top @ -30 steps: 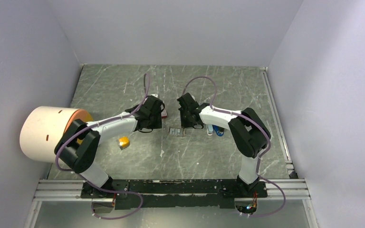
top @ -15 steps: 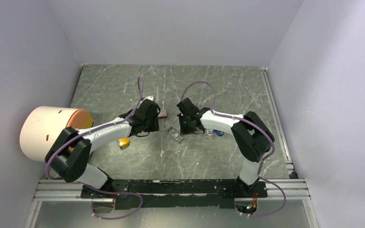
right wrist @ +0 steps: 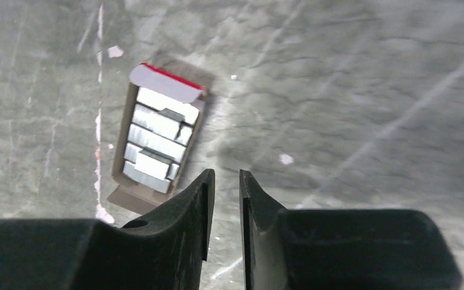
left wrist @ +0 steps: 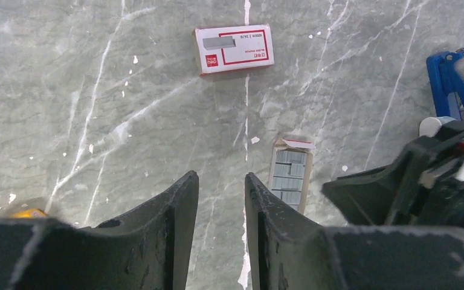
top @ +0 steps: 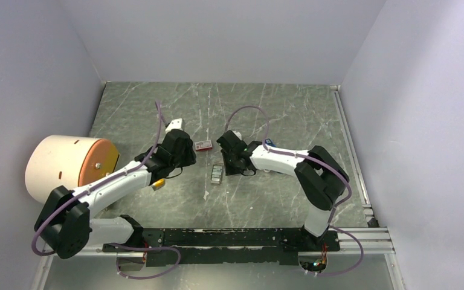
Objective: Load the staples into the stapler
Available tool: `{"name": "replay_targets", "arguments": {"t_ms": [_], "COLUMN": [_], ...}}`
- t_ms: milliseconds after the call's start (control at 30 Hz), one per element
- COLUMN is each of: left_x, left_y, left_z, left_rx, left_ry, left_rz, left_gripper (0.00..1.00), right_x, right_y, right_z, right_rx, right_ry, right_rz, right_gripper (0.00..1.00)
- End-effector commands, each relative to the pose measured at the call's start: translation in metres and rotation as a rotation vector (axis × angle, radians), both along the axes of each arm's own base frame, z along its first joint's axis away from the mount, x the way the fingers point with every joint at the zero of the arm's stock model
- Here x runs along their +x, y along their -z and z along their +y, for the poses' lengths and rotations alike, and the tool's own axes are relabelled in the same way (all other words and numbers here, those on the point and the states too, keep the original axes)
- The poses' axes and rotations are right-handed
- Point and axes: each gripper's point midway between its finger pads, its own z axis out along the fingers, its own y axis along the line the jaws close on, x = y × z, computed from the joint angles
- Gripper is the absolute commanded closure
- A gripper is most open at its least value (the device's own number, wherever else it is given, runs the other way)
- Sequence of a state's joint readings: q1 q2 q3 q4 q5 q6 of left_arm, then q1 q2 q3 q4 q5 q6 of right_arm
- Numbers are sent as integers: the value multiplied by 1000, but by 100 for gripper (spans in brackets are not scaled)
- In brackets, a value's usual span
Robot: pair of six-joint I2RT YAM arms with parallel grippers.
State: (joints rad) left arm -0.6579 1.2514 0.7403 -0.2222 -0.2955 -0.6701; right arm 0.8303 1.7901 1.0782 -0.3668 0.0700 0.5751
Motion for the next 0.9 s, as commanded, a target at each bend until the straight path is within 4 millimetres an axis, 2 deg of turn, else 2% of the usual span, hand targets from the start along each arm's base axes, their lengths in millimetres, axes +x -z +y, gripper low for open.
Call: {"name": "replay_targets", "arguments": {"t_ms": [0, 133, 233, 333, 467, 600, 667, 867], "left_x": [-2, -5, -6, -6, -2, -1, -2, -4], "left_y": [-10, -18, -25, -31, -24, -17, -17, -19], "left_z": [10, 5, -1, -5, -1, -12, -19, -36], "left_rx": [-5, -35, -56, -71, -14, -16, -36, -85], "left_ry": [-36, -1, 33, 61, 43, 96, 124, 208], "left_rz": [-37, -50, -65, -84, -57, -27, -24, -27], "left_gripper": [60, 57, 52, 38, 30, 24, 8, 9], "right_x": [27, 40, 43, 42, 35, 33, 34, 29], "right_y": [-44, -67, -73, -69, -52, -39, -35, -19], "right_z": [-32, -73, -105, -128, -136, -142, -146, -149], "right_rx": [-96, -166, -203, -224, -227, -249, -260, -238], "right_ry": [123, 190, 250, 293, 309, 324, 335, 308], "right_rz": [-158, -215, -214, -192, -118, -82, -72, -15], "right_gripper": [72, 63, 51, 42, 39, 39, 39, 39]}}
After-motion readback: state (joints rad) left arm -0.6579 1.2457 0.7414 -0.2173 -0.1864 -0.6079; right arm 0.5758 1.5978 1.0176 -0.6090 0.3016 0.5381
